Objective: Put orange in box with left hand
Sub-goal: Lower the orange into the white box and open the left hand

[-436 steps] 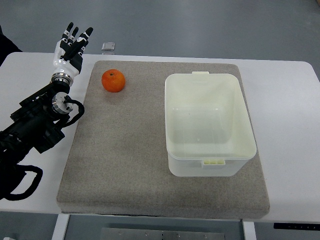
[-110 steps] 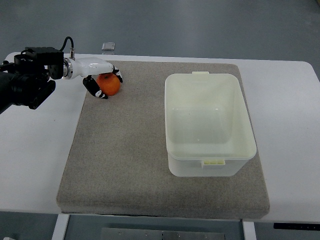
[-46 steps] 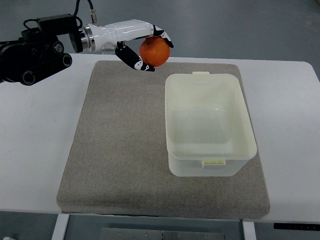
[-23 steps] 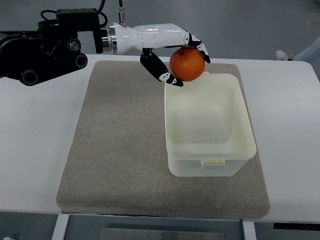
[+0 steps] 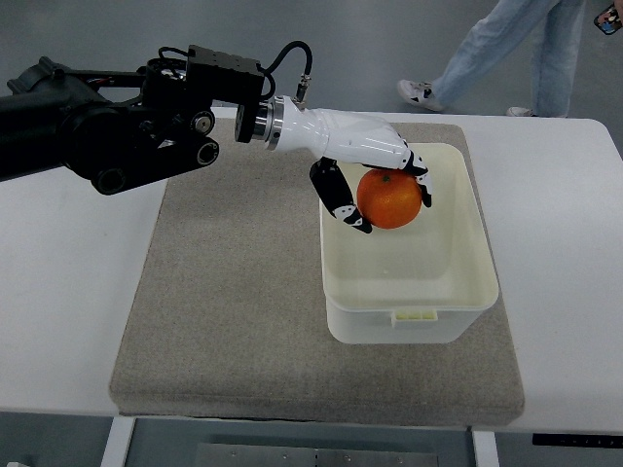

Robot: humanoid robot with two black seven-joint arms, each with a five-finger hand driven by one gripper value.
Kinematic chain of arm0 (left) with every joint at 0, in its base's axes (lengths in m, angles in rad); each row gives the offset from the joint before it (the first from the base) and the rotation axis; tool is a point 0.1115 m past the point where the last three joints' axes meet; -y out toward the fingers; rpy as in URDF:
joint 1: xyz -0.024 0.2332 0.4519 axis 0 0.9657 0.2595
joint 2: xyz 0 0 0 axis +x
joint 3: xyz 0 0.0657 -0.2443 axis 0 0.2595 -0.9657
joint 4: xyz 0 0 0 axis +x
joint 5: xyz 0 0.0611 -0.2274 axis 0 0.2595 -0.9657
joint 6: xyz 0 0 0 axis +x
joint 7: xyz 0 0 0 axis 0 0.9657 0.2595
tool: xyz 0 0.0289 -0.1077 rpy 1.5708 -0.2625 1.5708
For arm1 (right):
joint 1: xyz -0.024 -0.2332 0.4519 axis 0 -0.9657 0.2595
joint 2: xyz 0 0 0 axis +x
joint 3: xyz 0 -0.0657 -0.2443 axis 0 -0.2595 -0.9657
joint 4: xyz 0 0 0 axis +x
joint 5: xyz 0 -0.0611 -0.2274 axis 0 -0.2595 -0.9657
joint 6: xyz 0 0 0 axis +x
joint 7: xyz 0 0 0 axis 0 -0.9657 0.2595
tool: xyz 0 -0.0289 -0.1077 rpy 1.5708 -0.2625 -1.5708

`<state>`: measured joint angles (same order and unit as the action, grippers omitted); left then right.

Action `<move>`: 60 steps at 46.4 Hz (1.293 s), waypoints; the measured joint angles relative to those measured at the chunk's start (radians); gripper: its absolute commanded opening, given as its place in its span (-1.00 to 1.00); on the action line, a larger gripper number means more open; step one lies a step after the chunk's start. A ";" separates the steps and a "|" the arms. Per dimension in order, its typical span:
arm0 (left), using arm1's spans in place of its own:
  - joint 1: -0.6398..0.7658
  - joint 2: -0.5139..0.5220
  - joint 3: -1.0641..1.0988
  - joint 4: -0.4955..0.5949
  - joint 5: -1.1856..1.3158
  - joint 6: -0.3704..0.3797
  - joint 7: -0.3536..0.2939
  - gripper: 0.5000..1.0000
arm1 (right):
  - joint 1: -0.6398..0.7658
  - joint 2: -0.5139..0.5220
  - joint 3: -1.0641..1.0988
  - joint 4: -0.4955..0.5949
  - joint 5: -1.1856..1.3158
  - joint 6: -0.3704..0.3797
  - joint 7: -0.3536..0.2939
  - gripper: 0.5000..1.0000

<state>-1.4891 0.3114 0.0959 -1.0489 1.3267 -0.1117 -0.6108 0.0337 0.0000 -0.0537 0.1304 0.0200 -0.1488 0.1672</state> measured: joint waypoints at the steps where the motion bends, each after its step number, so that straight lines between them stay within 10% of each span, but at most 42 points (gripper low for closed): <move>1: 0.005 0.000 0.000 0.004 0.001 0.000 0.000 -1.00 | 0.000 0.000 0.000 0.000 0.000 0.000 0.000 0.70; 28: 0.053 -0.042 0.000 0.035 0.086 -0.003 0.000 -1.00 | 0.000 0.000 0.000 0.000 0.000 0.000 0.000 0.70; 33: 0.054 -0.045 -0.008 0.037 0.079 0.014 0.000 0.16 | 0.000 0.000 0.000 0.000 0.000 0.000 0.000 0.70; 43: 0.080 -0.062 -0.019 0.033 0.074 0.024 0.000 0.86 | 0.000 0.000 0.000 0.000 0.000 0.000 0.000 0.70; 60: 0.087 -0.071 -0.020 0.032 0.072 0.026 0.000 0.95 | 0.000 0.000 0.000 0.000 0.000 0.000 0.000 0.70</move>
<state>-1.4022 0.2408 0.0759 -1.0171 1.3982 -0.0857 -0.6109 0.0338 0.0000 -0.0537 0.1304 0.0199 -0.1488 0.1671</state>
